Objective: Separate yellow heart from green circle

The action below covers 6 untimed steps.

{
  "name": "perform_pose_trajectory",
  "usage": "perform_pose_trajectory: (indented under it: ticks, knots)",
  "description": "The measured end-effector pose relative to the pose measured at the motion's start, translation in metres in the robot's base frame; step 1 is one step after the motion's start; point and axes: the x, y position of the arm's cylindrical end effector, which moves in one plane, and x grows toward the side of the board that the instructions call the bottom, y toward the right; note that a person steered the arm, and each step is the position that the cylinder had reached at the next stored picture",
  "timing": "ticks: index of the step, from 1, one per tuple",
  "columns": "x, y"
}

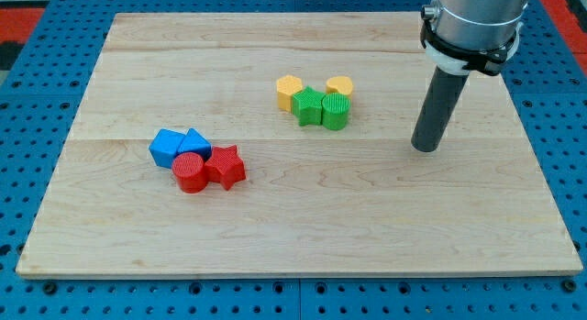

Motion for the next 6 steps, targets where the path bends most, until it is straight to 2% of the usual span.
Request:
perform_pose_trajectory:
  ticks: [2,4,5,6]
  knots:
    - [-0.002,-0.063]
    - [-0.068,-0.091]
    - [-0.088,-0.155]
    - [-0.092,-0.179]
